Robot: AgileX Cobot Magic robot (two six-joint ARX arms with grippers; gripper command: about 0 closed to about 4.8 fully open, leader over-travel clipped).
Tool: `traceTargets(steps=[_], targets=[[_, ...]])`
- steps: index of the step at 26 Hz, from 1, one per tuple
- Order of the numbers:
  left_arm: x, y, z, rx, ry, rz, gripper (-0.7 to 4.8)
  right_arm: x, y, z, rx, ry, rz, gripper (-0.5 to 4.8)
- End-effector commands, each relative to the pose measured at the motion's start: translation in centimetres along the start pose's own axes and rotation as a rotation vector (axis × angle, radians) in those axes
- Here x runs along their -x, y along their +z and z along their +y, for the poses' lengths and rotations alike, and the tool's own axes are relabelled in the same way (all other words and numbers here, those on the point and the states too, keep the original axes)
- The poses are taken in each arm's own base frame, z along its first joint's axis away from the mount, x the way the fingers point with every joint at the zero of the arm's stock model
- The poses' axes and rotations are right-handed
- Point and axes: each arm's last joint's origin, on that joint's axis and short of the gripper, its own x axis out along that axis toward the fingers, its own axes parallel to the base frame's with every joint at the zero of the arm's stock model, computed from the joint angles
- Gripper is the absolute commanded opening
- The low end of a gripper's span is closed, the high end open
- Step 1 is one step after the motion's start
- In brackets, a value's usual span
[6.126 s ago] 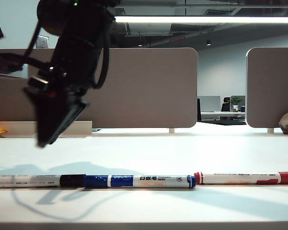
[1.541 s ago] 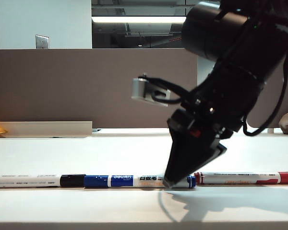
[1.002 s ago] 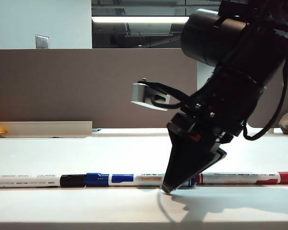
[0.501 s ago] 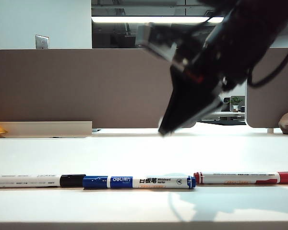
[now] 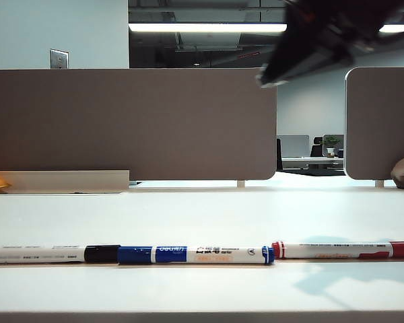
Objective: Pick up the markers one by one and line them up horizontally in a straight line on the table.
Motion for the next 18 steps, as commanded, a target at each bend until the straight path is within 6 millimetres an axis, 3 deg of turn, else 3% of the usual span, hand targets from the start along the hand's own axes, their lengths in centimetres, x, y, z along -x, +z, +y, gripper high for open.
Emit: traceTargets(steps=[1,12,18], targets=[[0.6,-1.4,-0.5,0.037,0.044,-0.057,-0.05,1.2,-0.5,-0.4,-0.019,-0.066,-0.099,-0.04],[1.2,-4.5,-1.2,0.151,0.119,-0.182,-0.06,3.5,-1.8,-0.7,-0.077,-0.184,-0.266,-0.04],[0.2,-6.0,-1.2,0.207,0.127,-0.167,-0.06,4.4,-4.3,-0.5,-0.081,-0.187,-0.298,-0.04]])
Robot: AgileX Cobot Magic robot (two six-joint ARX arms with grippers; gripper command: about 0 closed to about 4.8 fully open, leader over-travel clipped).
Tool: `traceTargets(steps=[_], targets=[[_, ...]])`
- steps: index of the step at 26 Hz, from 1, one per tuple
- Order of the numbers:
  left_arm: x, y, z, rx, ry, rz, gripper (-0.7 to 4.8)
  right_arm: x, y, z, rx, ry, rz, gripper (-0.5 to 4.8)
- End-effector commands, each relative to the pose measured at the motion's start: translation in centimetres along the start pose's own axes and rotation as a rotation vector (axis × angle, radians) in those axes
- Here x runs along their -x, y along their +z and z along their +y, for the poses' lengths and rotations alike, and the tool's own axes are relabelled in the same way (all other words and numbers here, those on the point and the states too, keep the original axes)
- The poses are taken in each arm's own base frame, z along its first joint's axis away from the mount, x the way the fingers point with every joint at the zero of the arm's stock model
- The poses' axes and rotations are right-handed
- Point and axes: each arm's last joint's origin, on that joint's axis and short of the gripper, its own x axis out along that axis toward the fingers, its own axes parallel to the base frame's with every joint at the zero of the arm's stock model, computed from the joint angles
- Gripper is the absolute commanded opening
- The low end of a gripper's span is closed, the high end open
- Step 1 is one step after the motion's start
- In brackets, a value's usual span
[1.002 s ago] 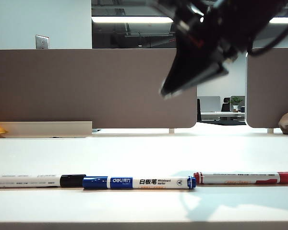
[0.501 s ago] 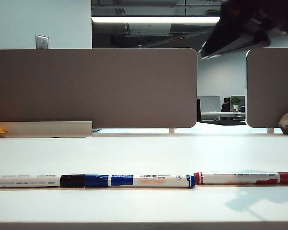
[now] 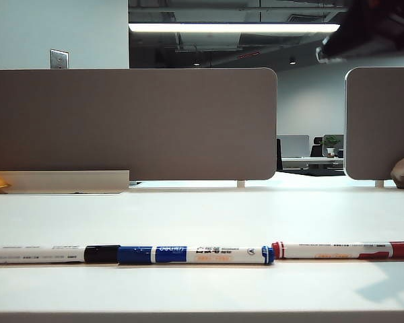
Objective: Pick up the markers one by one and line them up horizontally in a straight line on the table.
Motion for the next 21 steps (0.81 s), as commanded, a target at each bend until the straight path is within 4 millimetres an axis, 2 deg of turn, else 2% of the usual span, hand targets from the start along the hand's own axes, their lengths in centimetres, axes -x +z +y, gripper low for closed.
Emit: traceTargets(steps=[1,8,15,21], targets=[[-0.3,-0.2,0.1,0.007,0.004,-0.013,-0.06,0.7,-0.6,-0.1,-0.009,0.0,-0.039,-0.04],[-1.2,-1.5,0.4,0.028,0.003,0.017,-0.06,2.5,-2.7,-0.4,-0.038,-0.015,-0.08,-0.04],[-1.8,-2.0,0.5,0.058,0.002,0.003,-0.06,3.5,-4.3,-0.6,-0.08,-0.029,-0.107,-0.04],[-2.9,-3.4,0.8,0.112,-0.002,-0.008,-0.06,4.2,-6.0,-0.7,-0.085,-0.024,-0.119,-0.04]])
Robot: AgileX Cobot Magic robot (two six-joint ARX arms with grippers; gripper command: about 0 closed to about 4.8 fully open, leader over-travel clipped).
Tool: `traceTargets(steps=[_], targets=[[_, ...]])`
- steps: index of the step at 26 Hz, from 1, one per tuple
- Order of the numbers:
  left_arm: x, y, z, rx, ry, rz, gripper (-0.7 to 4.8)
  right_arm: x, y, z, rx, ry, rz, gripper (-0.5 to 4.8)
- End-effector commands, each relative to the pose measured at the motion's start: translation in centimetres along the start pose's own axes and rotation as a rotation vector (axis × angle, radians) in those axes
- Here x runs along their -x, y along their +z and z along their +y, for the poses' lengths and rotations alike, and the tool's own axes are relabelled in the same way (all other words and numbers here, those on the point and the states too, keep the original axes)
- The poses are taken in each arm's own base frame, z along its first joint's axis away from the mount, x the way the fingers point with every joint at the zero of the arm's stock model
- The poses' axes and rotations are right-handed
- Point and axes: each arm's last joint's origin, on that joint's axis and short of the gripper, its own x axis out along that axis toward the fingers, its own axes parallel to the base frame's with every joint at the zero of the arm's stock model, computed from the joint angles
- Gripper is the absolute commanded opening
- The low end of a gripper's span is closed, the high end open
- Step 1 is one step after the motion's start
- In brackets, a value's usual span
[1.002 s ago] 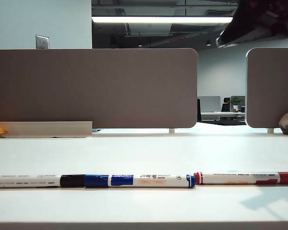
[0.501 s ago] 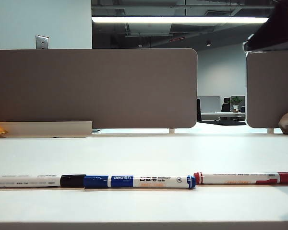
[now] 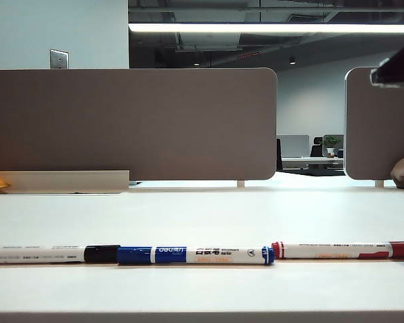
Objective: Pick up the markers one by one and line them up horizontally in a straight line on the table.
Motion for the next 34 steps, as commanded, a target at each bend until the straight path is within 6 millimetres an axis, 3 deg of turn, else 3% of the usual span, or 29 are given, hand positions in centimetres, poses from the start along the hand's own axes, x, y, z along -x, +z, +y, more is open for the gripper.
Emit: traceTargets(steps=[1,10,20,27,34], targets=[[-0.6,-0.5,0.2,0.01,-0.012,-0.026,-0.06,0.3,-0.7,-0.1,-0.009,0.003,-0.005,-0.04],[-1.7,-2.4,0.6,0.016,-0.05,-0.002,-0.05,0.5,-3.0,-0.4,-0.001,0.002,0.069,-0.04],[-3.0,-4.0,1.2,-0.012,-0.021,-0.128,-0.05,0.5,-3.1,-0.4,0.0,0.0,0.073,-0.04],[-3.1,-4.0,1.9,0.045,0.203,-0.196,-0.06,0.5,-3.1,-0.4,0.0,0.0,0.073,-0.04],[-3.5,-4.7,1.6,-0.055,0.045,-0.196,-0.06,0.5,-3.3,-0.4,0.01,-0.001,0.091,-0.04]])
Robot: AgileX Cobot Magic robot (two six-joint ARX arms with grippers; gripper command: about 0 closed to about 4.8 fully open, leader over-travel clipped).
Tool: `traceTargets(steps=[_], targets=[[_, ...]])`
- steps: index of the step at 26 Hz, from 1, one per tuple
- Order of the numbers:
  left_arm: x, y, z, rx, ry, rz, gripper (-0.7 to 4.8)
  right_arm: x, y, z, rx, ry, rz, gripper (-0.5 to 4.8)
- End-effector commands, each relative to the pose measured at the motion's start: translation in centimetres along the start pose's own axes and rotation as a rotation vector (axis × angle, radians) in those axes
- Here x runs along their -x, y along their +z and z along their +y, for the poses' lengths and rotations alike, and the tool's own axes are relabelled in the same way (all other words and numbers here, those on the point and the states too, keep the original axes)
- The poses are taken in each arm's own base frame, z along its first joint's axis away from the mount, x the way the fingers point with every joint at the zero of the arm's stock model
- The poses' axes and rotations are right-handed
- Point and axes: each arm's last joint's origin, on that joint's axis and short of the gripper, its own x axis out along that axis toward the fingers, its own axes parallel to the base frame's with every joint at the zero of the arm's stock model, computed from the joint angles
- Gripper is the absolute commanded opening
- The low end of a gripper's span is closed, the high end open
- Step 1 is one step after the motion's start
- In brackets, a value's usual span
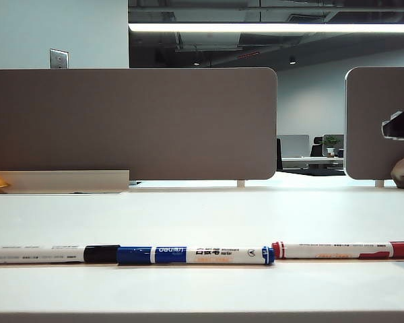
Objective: Pick up the markers one by one and line them up horizontally in a straight line on the table.
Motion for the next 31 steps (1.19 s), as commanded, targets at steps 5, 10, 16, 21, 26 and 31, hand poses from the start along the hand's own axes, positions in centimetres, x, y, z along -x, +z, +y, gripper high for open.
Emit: traceTargets(steps=[5,10,16,21,26,31], targets=[[-0.3,-1.7,0.0,-0.021,-0.1,0.016,-0.06,0.0,-0.6,0.0,0.019,0.01,0.023,-0.04],[-0.3,-1.9,-0.1,-0.069,-0.137,0.034,-0.06,-0.1,-1.2,0.0,0.031,0.041,0.05,-0.04],[-0.3,-2.4,-0.1,-0.077,-0.141,0.077,-0.06,0.0,-1.5,0.3,0.118,0.151,0.082,-0.04],[-0.2,-3.1,0.0,-0.141,-0.148,0.152,-0.06,0.1,-2.3,0.2,0.186,0.154,0.163,-0.03],[-0.1,-3.6,0.1,-0.144,-0.124,0.201,-0.06,0.1,-2.6,-0.1,0.195,0.063,0.189,-0.01],[0.0,-4.1,0.3,-0.137,-0.067,0.253,-0.05,0.1,-2.9,-0.2,0.199,0.037,0.223,-0.01]])
